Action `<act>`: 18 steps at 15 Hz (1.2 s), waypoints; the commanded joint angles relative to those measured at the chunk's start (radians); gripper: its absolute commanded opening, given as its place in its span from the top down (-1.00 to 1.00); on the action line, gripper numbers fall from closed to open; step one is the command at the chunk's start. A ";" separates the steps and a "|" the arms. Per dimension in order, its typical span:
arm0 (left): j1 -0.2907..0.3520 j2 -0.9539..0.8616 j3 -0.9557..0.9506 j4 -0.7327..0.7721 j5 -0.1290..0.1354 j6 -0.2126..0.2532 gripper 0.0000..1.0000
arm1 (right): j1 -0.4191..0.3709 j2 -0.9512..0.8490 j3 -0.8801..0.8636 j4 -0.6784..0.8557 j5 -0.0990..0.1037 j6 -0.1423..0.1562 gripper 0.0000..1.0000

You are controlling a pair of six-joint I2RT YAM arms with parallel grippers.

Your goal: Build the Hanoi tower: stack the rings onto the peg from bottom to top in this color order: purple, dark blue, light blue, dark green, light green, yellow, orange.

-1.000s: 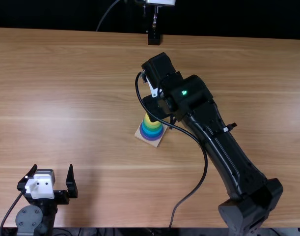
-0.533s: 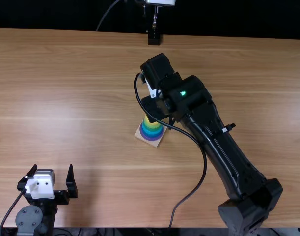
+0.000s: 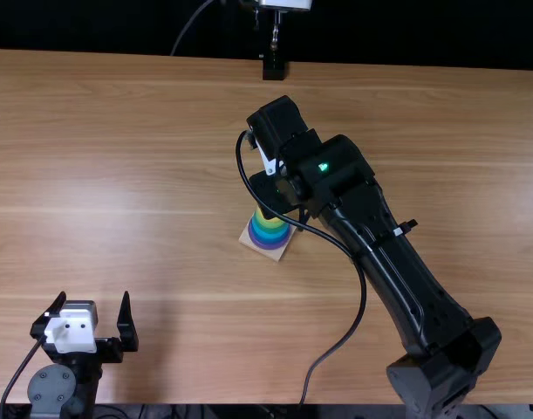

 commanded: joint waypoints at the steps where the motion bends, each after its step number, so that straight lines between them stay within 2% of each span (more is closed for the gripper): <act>1: -0.003 -0.012 -0.105 -0.079 -0.001 0.011 -1.00 | 0.018 0.018 0.024 -0.003 0.004 0.004 1.00; 3: -0.003 -0.012 -0.105 -0.079 -0.001 0.011 -1.00 | 0.042 0.018 0.020 -0.005 0.004 0.004 1.00; 18: -0.003 -0.012 -0.105 -0.079 -0.001 0.011 -1.00 | 0.029 0.036 0.019 -0.001 0.008 -0.009 1.00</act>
